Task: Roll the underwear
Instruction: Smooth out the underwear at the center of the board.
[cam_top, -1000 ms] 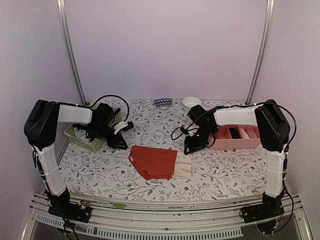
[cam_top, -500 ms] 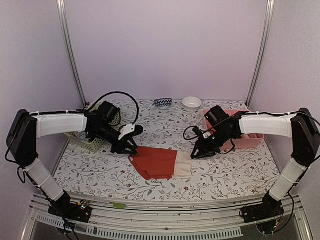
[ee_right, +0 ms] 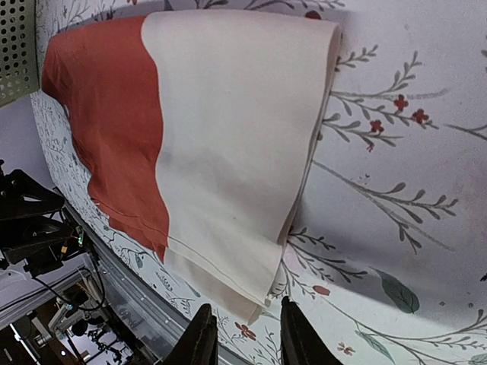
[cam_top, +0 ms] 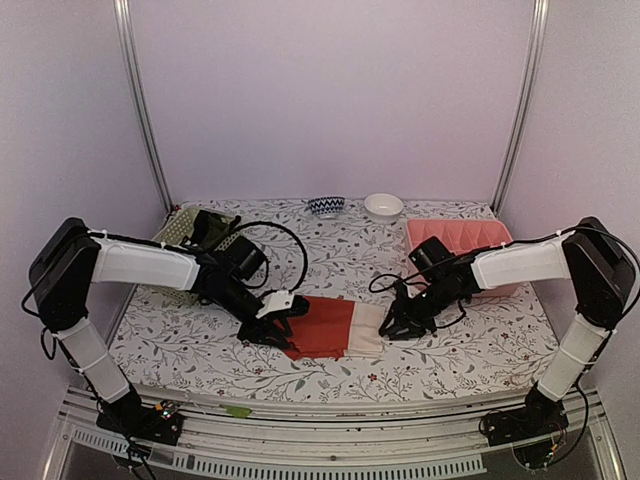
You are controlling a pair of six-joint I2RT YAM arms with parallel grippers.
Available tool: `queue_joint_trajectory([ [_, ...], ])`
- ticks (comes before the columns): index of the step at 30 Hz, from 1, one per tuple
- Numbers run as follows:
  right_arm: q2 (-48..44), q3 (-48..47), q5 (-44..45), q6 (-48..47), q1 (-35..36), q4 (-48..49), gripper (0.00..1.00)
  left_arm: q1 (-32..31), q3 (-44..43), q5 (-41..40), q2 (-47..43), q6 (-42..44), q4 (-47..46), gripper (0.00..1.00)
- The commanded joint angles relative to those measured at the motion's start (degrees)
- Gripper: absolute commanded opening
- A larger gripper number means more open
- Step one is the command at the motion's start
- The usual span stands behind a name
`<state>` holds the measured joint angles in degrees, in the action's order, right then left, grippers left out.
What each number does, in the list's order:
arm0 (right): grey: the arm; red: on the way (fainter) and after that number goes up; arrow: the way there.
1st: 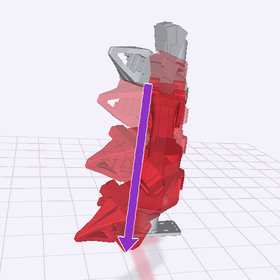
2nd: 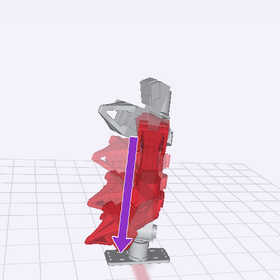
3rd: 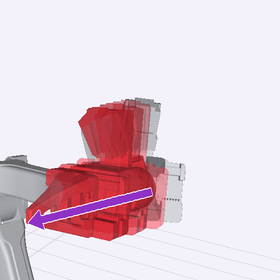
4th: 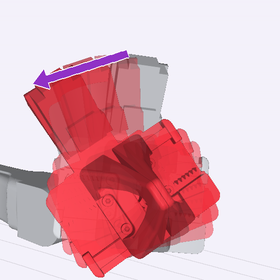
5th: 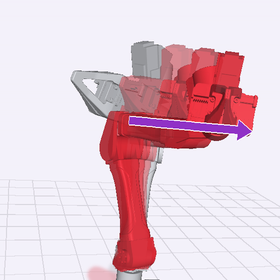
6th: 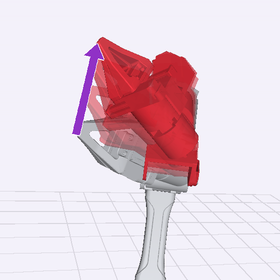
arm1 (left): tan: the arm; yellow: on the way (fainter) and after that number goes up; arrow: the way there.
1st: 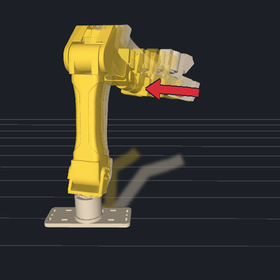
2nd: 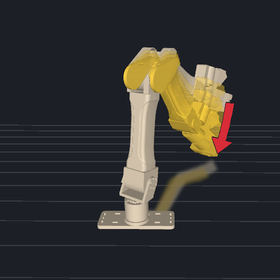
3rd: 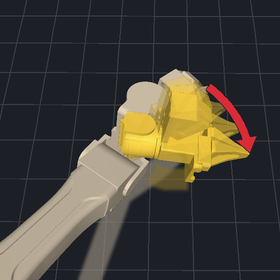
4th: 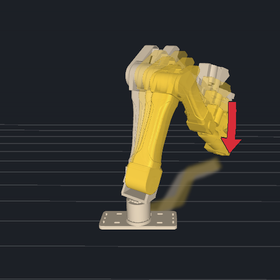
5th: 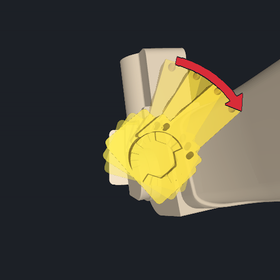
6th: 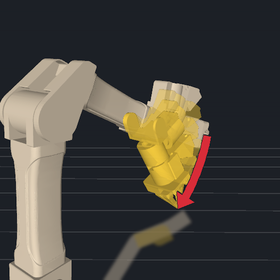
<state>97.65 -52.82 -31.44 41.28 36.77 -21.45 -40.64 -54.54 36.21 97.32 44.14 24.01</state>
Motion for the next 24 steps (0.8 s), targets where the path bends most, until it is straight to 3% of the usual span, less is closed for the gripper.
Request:
queue_joint_trajectory([
  [1,2.68,1.05,-1.65,3.14,1.29,3.24,0.29,-0.96,0.29,-1.61,0.97,2.57,-1.81,0.32],
  [13,4.19,3.57,-2.47,6.74,3.67,5.28,0.27,-2.36,-0.74,-2.86,2.62,4.54,-2.39,0.33],
  [16,4.9,3.1,-2.75,7.13,3.69,6.14,0.2,-2.59,-0.44,-3.31,2.54,5.76,-2.39,0.33],
  [20,5.0,2.19,-2.49,7.02,3.68,5.77,0.03,-2.61,-0.09,-3.72,2.34,7.42,-2.53,0.32],
  [24,4.55,2.1,-2.23,7.02,3.7,5.37,0.0,-2.72,0.45,-4.12,1.71,8.57,-4.21,0.3],
])
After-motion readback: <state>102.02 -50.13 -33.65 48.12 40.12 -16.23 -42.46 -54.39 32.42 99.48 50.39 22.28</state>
